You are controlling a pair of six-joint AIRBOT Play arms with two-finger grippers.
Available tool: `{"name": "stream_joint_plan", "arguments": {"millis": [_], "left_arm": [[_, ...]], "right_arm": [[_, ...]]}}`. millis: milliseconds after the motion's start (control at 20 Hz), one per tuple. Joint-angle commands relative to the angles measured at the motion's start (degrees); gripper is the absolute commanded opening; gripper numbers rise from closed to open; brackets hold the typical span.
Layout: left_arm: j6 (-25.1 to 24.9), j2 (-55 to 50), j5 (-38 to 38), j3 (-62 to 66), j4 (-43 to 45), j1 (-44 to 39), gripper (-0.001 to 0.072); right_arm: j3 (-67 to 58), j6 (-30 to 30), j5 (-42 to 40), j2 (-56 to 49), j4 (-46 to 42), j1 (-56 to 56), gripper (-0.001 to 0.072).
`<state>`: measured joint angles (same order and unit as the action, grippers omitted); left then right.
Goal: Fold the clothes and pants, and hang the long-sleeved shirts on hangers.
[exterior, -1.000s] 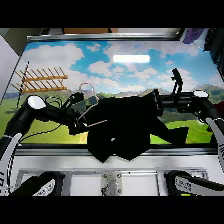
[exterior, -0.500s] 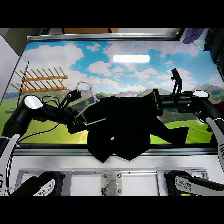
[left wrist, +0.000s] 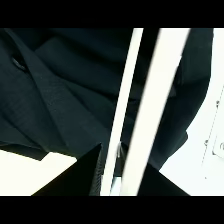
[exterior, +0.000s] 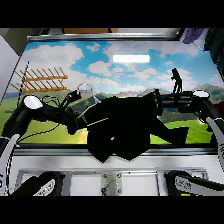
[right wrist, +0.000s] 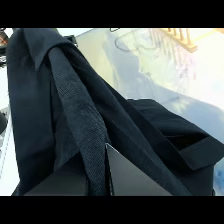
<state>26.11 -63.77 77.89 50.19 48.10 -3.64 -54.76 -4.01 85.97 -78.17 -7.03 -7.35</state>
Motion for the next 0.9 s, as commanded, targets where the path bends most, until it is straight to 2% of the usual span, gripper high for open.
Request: {"name": "stream_joint_plan", "arguments": {"millis": [0, 450, 550, 600, 650, 700, 850], "left_arm": [[0.24, 0.00, -0.76, -0.02, 0.33, 0.04, 0.0023], [-2.25, 0.00, -1.53, -0.02, 0.52, 0.04, 0.0021], [-2.82, 0.00, -1.60, 0.07, 3.02, -0.46, 0.0021], [-2.80, 0.00, -1.53, 0.09, 5.33, -1.38, 0.0021], [-2.78, 0.00, -1.57, 0.11, 7.34, -2.58, 0.0022], [-2.78, 0.00, -1.64, 0.11, 8.26, -3.82, 0.0022], [-2.75, 0.00, -3.72, 0.11, 8.33, -5.90, 0.0022]], "right_arm": [[-0.02, 0.37, 0.87, 0.02, 0.17, 0.07, 0.0018], [-0.02, 0.35, 0.98, 0.00, 0.17, 0.07, 0.0030], [-0.02, 0.37, 1.03, 0.00, 0.20, 0.07, 0.0038], [-0.02, 0.37, 1.01, 0.00, 0.17, 0.07, 0.0105], [-0.02, 0.37, 0.94, 0.00, 0.20, 0.07, 0.0310], [-0.02, 0.39, 0.90, 0.00, 0.20, 0.07, 0.0401], [-0.02, 0.37, 1.07, 0.00, 0.09, 0.07, 0.0398]]}}
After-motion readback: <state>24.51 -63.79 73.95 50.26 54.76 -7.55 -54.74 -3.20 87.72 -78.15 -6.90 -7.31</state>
